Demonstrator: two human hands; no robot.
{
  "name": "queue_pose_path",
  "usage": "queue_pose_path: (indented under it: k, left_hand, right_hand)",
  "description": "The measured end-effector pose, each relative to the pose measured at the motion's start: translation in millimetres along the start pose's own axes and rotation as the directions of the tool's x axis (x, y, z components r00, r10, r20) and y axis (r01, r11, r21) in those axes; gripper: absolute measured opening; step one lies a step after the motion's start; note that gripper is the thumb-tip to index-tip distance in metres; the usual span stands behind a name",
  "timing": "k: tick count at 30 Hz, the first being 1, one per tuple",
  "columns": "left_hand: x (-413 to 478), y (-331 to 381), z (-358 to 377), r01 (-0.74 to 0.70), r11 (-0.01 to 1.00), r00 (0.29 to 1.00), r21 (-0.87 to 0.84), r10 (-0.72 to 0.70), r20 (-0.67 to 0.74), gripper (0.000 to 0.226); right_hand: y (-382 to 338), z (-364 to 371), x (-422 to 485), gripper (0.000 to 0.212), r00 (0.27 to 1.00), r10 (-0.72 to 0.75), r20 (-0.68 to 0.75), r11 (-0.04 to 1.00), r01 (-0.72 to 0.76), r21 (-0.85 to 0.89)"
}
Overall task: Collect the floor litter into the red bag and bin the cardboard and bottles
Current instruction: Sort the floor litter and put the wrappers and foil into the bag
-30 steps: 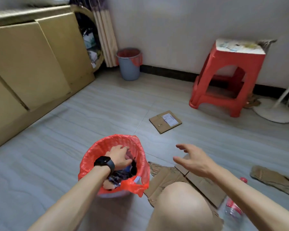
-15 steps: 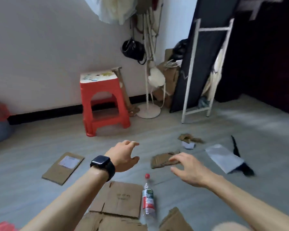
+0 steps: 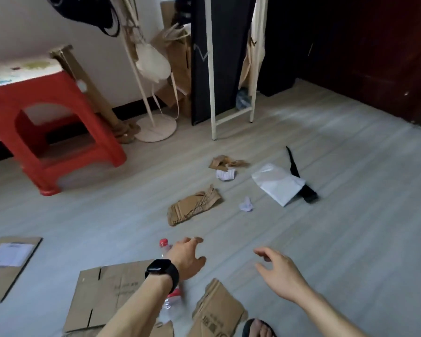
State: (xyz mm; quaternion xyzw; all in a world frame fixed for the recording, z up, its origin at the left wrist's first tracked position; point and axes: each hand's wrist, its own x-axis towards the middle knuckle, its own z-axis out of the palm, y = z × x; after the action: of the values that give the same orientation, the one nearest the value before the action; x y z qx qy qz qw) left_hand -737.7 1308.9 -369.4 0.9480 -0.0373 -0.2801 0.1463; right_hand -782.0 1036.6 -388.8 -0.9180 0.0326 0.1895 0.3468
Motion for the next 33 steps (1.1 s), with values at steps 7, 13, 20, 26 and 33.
queue_pose_path:
  k: [7,13,20,26,33]
  left_hand:
    - [75,-34,24,0.061,0.998,0.996,0.012,-0.061,0.061,0.059]
    - [188,-41,23,-0.049,0.997,0.999,0.051,0.049,0.008,0.059]
    - [301,-4,-9,-0.148,0.978,0.988,0.147,0.153,-0.022,0.06]
    - [382,35,-30,-0.184,0.959,0.977,0.217,0.203,-0.069,0.073]
    - [440,38,-16,-0.161,0.961,0.981,0.226,0.181,-0.07,0.064]
  right_hand:
    - [30,28,105,0.047,0.992,0.094,0.086,0.991,-0.085,-0.105]
    - [45,43,247,0.063,0.978,0.185,-0.095,0.976,-0.194,-0.1]
    - [81,72,319,0.026,0.895,0.069,-0.44,0.966,-0.171,-0.197]
    - [92,92,312,0.025,0.812,-0.087,-0.577,0.864,-0.226,-0.449]
    - [93,91,315,0.016,0.847,-0.054,-0.529,0.866,-0.225,-0.447]
